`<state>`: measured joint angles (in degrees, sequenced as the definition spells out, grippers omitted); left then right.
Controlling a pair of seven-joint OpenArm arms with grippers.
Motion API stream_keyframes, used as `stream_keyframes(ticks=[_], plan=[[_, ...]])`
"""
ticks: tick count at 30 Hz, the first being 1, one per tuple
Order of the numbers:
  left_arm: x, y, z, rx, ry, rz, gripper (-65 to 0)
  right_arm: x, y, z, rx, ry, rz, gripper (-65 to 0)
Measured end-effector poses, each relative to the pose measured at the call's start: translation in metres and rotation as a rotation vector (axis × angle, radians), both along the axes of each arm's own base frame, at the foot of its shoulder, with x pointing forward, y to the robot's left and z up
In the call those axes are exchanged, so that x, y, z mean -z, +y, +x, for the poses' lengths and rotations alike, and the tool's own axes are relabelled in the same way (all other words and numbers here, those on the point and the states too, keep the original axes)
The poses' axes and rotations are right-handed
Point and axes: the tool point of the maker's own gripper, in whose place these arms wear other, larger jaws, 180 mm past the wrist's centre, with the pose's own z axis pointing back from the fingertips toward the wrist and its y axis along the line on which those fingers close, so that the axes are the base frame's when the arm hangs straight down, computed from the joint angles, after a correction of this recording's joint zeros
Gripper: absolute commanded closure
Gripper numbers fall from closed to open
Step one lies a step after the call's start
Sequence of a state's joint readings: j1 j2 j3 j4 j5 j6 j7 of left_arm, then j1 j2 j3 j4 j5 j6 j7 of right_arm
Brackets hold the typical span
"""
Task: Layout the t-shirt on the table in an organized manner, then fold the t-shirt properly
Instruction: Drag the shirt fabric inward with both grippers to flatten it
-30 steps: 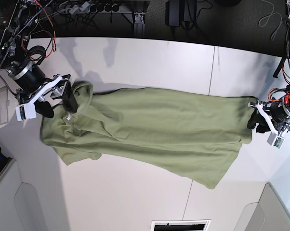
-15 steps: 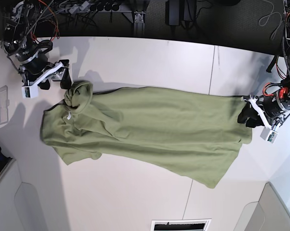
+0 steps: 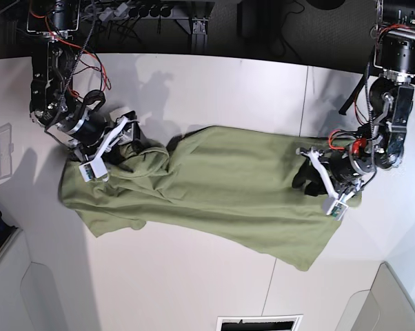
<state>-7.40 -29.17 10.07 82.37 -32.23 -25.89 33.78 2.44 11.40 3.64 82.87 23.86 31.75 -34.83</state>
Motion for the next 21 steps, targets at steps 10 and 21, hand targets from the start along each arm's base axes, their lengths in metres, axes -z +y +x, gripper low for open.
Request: stream_keyframes(ticks=[10,21], plan=[[0.041,-0.074,0.016,0.129,0.021,0.066,-28.5,-0.003,0.057,-0.027,-0.112,0.123,0.167,-26.9],[0.052,-0.083,0.023,0.121,0.016,0.053,-28.5,-0.002,0.072,-0.076,-0.161,0.228,0.254,0.0]])
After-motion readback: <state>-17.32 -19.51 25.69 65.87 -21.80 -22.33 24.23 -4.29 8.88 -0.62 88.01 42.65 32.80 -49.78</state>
